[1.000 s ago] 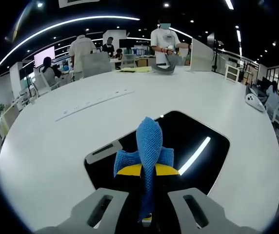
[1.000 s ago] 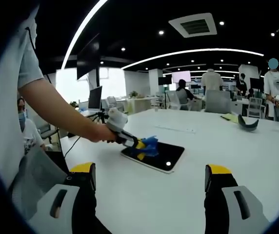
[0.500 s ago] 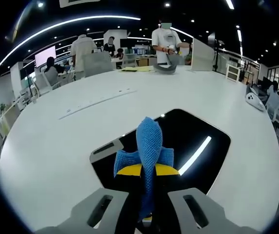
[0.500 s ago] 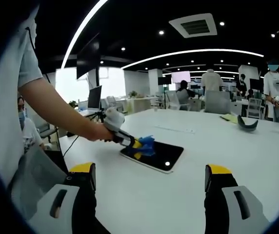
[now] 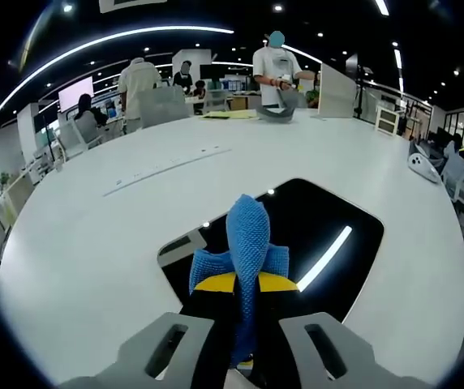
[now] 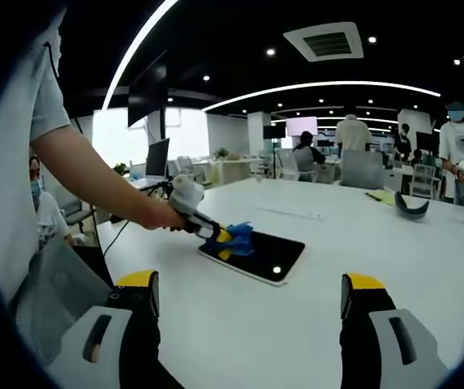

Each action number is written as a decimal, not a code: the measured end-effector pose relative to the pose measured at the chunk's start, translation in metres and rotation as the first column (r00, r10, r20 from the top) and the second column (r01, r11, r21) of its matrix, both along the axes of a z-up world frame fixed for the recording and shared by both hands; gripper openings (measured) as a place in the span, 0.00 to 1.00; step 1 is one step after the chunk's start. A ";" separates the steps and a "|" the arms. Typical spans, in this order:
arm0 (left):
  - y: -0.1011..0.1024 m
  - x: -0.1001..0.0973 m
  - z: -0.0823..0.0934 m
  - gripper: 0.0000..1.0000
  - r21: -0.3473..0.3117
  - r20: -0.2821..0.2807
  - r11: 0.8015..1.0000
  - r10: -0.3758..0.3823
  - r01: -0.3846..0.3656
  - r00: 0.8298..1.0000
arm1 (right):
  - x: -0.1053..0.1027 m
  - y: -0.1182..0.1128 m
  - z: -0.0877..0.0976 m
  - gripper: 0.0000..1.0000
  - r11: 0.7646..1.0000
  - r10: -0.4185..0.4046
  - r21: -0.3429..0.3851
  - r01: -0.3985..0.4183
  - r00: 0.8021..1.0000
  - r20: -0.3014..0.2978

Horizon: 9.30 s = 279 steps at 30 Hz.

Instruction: Wipe the mirror surface with the cleaning cloth until all visible marks leave the cleaned area.

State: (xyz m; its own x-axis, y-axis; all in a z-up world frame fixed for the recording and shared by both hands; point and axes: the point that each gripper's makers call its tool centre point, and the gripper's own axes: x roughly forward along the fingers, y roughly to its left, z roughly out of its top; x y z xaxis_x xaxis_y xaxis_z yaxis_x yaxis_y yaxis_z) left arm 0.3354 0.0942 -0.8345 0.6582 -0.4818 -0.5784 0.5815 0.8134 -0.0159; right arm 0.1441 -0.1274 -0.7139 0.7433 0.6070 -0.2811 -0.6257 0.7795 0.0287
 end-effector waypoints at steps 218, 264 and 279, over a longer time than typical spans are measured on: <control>-0.075 -0.034 -0.007 0.06 -0.013 -0.044 0.989 -0.145 0.144 0.989 | 0.001 0.000 -0.002 0.92 0.998 0.013 -0.063 -0.011 1.000 0.028; -0.127 -0.036 -0.006 0.06 -0.038 -0.040 0.975 -0.219 0.217 0.975 | 0.003 -0.001 -0.003 0.90 0.999 0.010 -0.051 -0.009 1.000 0.017; -0.133 -0.037 -0.006 0.06 -0.043 -0.040 0.973 -0.229 0.227 0.973 | 0.003 -0.002 -0.004 0.90 0.998 0.012 -0.054 -0.011 1.000 0.012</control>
